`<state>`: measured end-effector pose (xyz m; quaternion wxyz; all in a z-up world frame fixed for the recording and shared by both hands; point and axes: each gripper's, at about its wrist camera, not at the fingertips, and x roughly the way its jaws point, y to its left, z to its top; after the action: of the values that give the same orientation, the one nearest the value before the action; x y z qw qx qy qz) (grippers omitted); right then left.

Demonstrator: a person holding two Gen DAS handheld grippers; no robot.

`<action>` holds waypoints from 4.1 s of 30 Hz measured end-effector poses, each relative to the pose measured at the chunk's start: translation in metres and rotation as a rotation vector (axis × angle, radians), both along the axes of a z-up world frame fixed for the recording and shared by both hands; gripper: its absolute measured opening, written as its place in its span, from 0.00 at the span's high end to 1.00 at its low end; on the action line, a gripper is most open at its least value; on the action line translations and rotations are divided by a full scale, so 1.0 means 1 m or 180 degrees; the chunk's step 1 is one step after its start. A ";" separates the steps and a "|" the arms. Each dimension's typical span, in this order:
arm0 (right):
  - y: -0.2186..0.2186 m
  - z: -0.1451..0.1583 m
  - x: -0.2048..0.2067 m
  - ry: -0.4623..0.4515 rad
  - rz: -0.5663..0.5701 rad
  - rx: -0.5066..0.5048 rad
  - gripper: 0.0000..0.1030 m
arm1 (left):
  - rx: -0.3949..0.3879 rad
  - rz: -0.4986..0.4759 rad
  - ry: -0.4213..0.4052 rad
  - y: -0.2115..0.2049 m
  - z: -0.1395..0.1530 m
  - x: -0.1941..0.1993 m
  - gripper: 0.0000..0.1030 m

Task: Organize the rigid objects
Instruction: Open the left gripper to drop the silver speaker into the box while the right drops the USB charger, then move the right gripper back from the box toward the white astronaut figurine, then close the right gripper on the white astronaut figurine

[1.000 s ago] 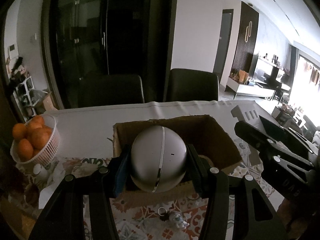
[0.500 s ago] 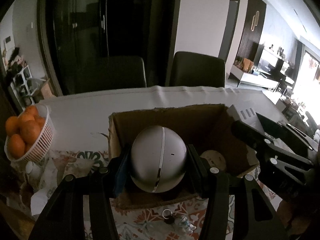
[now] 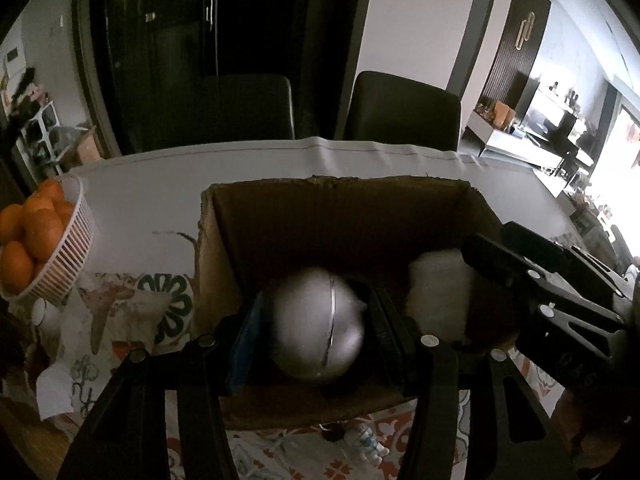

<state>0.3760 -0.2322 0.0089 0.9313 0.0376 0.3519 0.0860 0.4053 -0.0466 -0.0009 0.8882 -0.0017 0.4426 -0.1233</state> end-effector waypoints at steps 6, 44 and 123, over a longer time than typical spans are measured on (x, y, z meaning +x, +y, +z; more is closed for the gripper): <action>-0.001 0.000 -0.005 0.0028 -0.0012 0.0034 0.47 | 0.0043 0.0013 -0.0086 -0.001 0.010 -0.008 0.41; 0.039 0.002 -0.112 -0.0300 0.0039 -0.0110 0.28 | 0.0212 0.0607 -0.0592 0.052 0.012 -0.133 0.11; 0.073 -0.131 -0.092 0.0537 0.0344 -0.0067 0.67 | 0.0528 0.0753 0.0073 0.074 -0.104 -0.130 0.09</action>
<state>0.2836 -0.1589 -0.1220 0.8927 0.0159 0.4314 0.1290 0.2749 0.0273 -0.1046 0.8885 0.0182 0.4581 0.0192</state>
